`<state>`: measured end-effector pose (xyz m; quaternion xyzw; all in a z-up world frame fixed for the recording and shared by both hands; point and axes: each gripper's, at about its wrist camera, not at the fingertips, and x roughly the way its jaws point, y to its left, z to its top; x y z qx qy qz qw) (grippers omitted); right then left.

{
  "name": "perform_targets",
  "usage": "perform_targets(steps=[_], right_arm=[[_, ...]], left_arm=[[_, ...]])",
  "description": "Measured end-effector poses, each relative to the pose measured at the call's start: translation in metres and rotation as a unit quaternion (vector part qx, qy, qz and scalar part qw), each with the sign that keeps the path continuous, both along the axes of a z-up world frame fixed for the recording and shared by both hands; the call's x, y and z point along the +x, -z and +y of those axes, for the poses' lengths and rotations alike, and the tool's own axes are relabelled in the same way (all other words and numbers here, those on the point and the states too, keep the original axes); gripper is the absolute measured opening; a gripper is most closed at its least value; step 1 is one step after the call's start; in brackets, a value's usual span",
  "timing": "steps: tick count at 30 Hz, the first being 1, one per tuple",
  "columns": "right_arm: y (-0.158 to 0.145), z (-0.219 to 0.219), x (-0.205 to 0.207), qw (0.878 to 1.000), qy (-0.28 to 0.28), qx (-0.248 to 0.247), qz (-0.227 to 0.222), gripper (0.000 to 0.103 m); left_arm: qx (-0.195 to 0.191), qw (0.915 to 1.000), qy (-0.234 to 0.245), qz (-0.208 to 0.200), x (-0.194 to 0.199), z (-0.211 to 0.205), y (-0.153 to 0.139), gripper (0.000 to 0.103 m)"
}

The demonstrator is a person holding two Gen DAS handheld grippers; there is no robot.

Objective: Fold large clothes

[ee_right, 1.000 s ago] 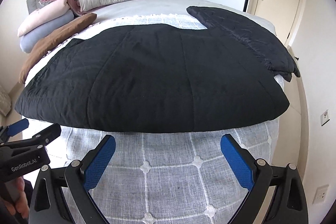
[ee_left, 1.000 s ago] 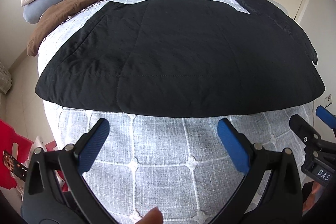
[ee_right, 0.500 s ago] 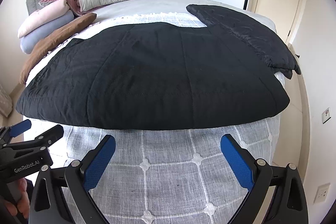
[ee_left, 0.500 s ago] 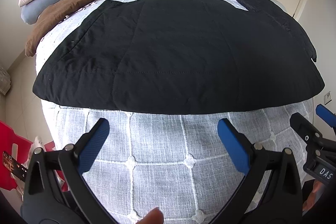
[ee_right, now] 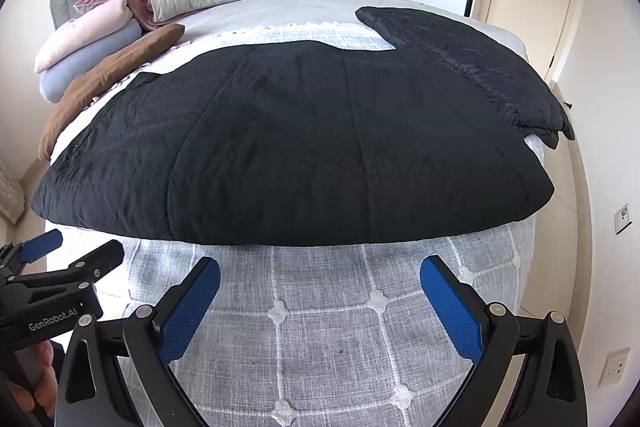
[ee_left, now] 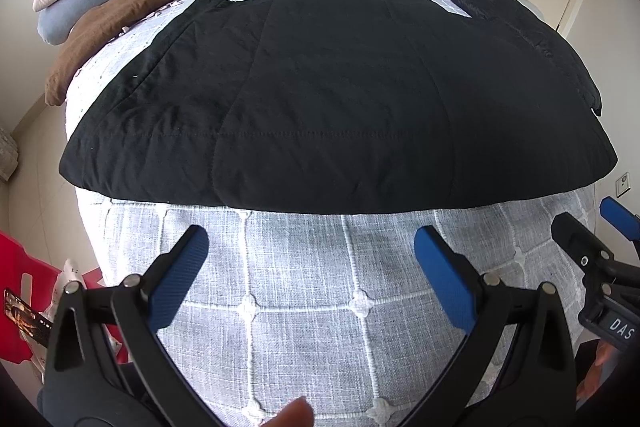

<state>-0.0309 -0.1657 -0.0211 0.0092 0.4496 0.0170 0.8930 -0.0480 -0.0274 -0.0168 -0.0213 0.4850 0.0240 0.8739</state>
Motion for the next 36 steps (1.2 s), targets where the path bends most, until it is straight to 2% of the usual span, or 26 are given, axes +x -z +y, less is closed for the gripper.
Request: perform_targets(steps=[36], right_arm=[[0.0000, -0.0005, -0.0005, 1.000, 0.000, 0.000, 0.001, 0.101]], left_arm=[[0.001, 1.0000, 0.005, 0.007, -0.0012, -0.0001, 0.0048, 0.102]])
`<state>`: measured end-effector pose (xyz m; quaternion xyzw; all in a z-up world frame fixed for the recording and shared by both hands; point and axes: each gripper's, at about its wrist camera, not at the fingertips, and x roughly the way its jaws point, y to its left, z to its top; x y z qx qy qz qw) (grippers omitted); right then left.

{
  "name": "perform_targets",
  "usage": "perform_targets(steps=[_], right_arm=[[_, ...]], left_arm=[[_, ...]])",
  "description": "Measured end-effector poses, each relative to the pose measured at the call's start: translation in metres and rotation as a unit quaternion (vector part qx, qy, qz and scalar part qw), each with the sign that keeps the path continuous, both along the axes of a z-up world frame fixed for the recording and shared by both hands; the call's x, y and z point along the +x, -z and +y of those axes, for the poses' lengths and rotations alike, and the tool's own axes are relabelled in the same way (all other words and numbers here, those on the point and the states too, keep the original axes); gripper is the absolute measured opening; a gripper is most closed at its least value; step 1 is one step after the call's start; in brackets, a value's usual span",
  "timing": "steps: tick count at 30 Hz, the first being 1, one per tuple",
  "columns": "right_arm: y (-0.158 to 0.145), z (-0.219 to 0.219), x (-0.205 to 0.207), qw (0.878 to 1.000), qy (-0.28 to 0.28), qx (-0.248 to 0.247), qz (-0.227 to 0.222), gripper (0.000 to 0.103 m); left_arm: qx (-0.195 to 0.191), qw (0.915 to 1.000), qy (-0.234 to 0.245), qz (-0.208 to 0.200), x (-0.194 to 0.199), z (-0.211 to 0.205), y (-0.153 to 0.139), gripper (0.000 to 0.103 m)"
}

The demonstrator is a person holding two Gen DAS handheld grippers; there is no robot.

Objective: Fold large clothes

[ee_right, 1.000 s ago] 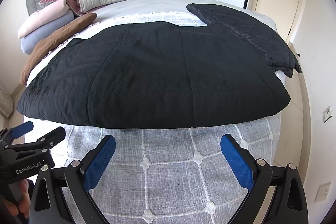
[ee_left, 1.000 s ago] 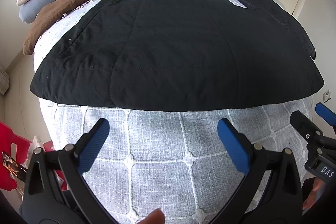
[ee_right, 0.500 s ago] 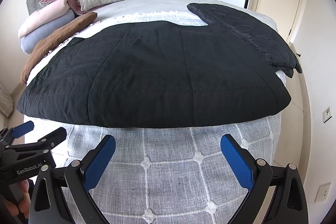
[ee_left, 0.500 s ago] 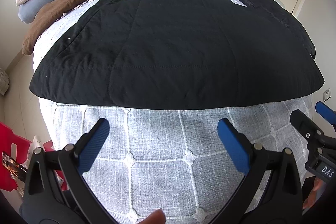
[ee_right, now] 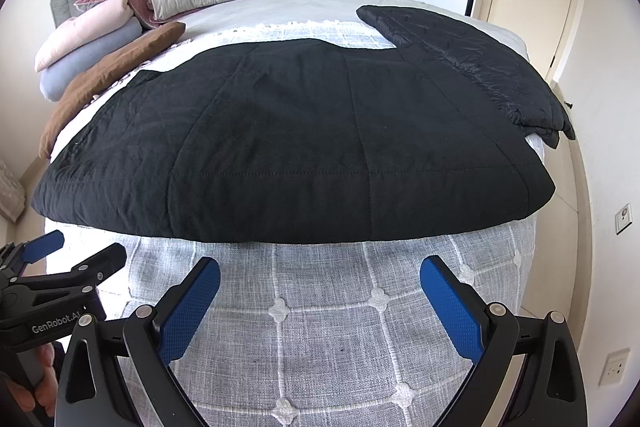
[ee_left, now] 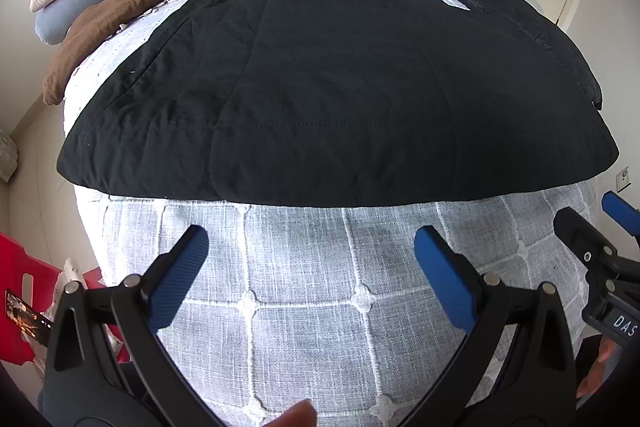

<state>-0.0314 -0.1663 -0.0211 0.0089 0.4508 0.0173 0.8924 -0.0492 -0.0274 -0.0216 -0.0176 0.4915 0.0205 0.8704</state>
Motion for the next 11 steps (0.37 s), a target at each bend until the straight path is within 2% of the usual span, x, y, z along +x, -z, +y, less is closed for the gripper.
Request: perform_targets(steps=[11], right_arm=[[0.0058, -0.0006, -0.0010, 1.000, -0.005, -0.005, 0.006, 0.101]], left_arm=[[0.013, 0.9998, 0.002, 0.018, 0.0017, 0.0023, 0.0060, 0.102]])
